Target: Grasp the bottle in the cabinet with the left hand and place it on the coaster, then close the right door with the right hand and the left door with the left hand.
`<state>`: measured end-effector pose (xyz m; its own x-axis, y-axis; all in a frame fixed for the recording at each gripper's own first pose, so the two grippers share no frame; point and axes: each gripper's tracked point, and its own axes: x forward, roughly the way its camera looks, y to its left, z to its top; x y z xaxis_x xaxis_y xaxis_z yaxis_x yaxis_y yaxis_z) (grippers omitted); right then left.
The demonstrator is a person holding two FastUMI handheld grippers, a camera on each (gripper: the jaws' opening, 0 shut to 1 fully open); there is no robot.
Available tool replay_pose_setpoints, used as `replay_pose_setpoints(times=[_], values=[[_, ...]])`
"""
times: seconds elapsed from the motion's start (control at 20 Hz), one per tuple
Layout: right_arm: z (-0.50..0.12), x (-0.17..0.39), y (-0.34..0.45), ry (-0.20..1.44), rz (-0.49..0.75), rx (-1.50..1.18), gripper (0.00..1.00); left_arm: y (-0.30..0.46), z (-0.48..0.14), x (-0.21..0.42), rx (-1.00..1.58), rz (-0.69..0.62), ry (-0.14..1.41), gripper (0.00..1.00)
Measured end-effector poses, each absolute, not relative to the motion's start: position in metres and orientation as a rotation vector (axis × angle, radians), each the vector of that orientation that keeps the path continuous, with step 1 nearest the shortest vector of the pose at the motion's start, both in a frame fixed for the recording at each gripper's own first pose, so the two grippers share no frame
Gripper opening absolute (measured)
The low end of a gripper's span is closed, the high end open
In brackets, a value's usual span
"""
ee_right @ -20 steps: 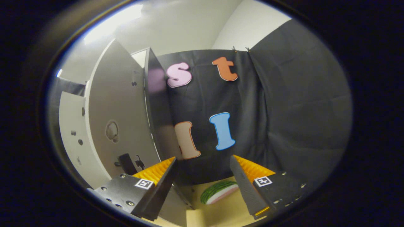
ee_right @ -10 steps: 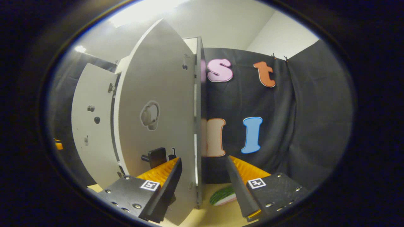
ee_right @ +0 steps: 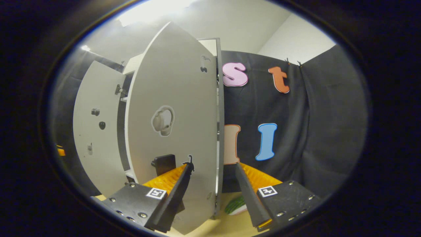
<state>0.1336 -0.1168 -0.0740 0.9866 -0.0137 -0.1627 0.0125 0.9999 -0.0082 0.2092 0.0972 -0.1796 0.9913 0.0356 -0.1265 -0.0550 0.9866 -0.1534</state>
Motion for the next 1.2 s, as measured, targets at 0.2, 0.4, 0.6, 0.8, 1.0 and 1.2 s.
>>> replay_pose_setpoints(times=[0.2, 0.4, 0.6, 0.8, 1.0, 1.2], values=[[-0.081, 0.141, -0.068, 0.149, 0.061, 0.045, 0.87, 0.101, -0.183, 0.237, -0.161, -0.003, 0.123, 0.95], [-0.092, 0.131, -0.055, 0.143, 0.029, 0.034, 0.91, 0.108, -0.182, 0.274, -0.150, -0.064, 0.109, 0.92], [-0.104, 0.103, -0.046, 0.169, 0.023, 0.001, 0.95, 0.105, -0.184, 0.301, -0.196, -0.109, 0.105, 0.92], [-0.103, 0.073, -0.042, 0.185, 0.026, 0.024, 0.95, 0.095, -0.175, 0.325, -0.189, -0.151, 0.090, 0.91], [-0.097, 0.053, -0.051, 0.191, 0.006, 0.065, 0.95, 0.077, -0.161, 0.339, -0.170, -0.179, 0.057, 0.91], [-0.079, 0.042, -0.056, 0.174, 0.016, 0.128, 0.95, 0.039, -0.158, 0.341, -0.123, -0.254, 0.084, 0.95]])
